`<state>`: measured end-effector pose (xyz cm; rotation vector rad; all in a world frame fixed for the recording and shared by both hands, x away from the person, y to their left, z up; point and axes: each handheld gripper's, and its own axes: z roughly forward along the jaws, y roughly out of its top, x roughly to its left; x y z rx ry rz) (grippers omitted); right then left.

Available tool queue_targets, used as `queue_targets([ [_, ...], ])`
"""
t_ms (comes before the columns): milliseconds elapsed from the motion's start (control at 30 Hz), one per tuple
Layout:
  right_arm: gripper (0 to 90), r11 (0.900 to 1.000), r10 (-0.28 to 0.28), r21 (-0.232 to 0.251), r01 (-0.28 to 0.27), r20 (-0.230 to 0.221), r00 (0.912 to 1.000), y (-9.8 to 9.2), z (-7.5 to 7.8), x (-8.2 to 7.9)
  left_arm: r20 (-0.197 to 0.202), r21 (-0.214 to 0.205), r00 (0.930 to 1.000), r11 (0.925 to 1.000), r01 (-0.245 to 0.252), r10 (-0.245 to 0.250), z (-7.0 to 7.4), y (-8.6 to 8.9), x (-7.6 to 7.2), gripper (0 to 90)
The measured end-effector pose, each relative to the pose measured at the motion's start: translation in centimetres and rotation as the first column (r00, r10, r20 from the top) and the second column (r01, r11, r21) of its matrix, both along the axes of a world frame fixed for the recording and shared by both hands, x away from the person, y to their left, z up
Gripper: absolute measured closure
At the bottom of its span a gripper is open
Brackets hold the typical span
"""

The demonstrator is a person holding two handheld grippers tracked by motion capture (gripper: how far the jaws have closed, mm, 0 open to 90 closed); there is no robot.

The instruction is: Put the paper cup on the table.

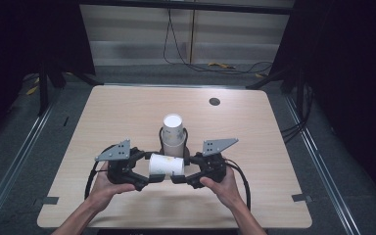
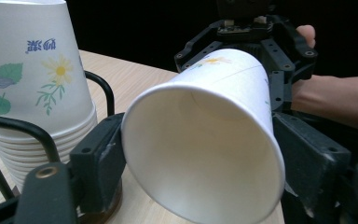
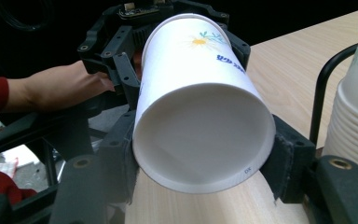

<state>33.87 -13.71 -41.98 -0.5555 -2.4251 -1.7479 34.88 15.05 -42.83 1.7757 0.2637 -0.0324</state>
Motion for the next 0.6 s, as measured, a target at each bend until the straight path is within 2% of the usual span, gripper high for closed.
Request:
queue_targets([
  [267, 33.9, 1.0000, 0.001, -0.009, -0.001, -0.004, 1.0000, 0.03, -0.18, 0.00, -0.005, -0.005, 1.0000, 1.0000, 0.006, -0.006, 0.18, -0.03, 0.02, 23.8],
  [333, 32.9, 0.9998, -0.003, -0.021, 0.003, -0.001, 1.0000, 0.06, -0.20, 0.00, -0.009, 0.001, 1.0000, 1.0000, 0.005, -0.005, 0.17, 0.03, 0.08, 24.3],
  [433, 31.0, 0.9993, -0.017, -0.034, 0.018, 0.006, 0.9998, 0.14, -0.20, 0.05, -0.023, -0.010, 0.9997, 1.0000, 0.001, -0.002, 0.07, 0.00, 0.18, 24.8],
  [500, 29.9, 0.9982, -0.022, -0.056, 0.022, 0.012, 0.9997, 0.27, -0.33, 0.05, -0.020, -0.001, 0.9998, 1.0000, 0.000, 0.000, 0.05, -0.02, 0.21, 25.1],
  [600, 28.0, 0.9976, -0.031, -0.063, 0.031, 0.007, 0.9995, 0.25, -0.44, 0.07, -0.023, -0.007, 0.9997, 1.0000, 0.005, -0.005, 0.06, -0.05, 0.16, 26.6],
])
